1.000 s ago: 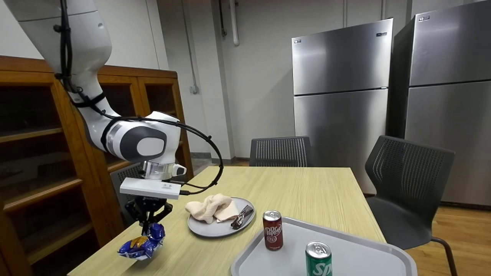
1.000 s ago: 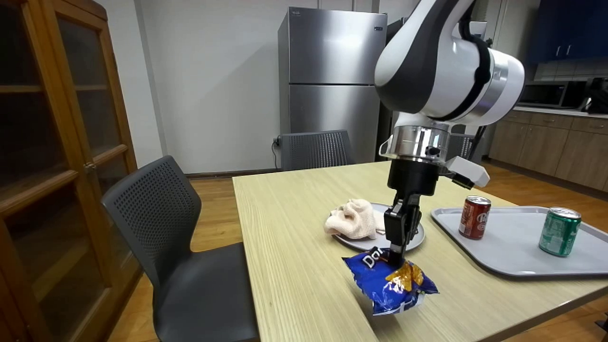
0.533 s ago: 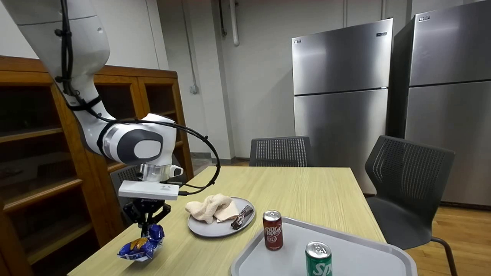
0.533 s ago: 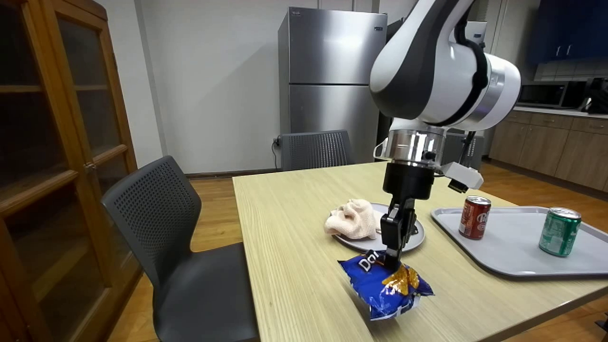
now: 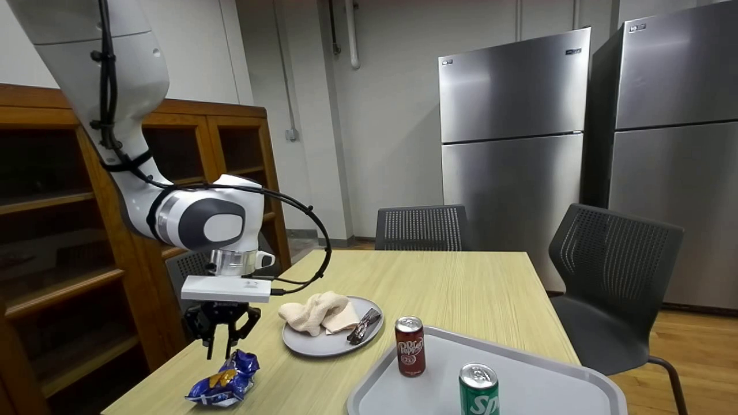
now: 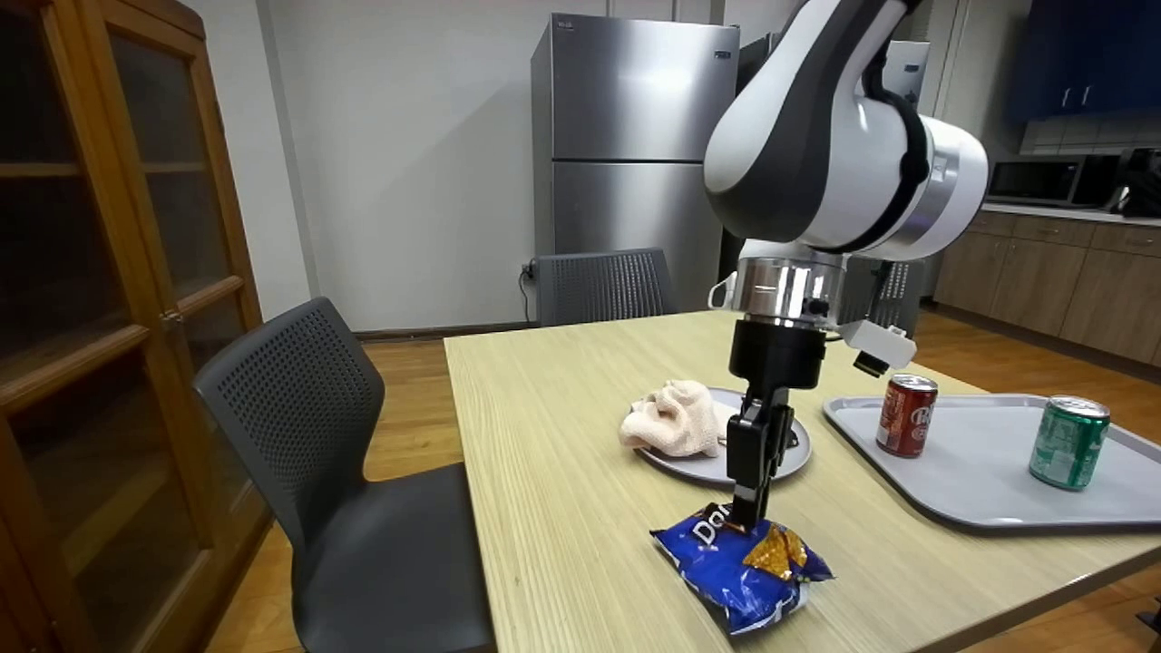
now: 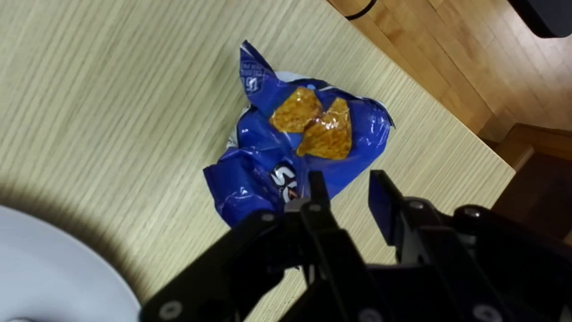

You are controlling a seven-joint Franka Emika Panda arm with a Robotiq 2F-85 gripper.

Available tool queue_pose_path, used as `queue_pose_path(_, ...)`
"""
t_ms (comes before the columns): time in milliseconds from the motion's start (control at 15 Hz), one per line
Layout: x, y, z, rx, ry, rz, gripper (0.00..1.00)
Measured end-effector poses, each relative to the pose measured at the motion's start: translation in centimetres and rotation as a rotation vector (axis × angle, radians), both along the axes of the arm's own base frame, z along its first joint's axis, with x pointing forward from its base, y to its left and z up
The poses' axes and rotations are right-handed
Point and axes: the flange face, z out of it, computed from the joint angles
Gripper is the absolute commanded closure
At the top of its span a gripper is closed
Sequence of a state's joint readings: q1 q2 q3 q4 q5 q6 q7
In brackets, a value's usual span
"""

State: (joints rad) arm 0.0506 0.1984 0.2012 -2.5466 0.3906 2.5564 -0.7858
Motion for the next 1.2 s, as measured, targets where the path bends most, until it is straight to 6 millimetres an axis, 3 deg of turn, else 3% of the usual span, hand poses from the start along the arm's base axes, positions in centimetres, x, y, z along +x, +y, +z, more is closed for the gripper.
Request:
queue_pose_path(333, 1.0, -0.1, 1.3, -0.044, -0.028, 0.055, 0.01)
queue_pose_path(667, 3.0, -1.7, 3.1, -0.057, -0.07, -0.02, 0.0)
queue_pose_path(1200, 6.8, -7.4, 5.5, -0.101, -0.171, -0.374, 0.0)
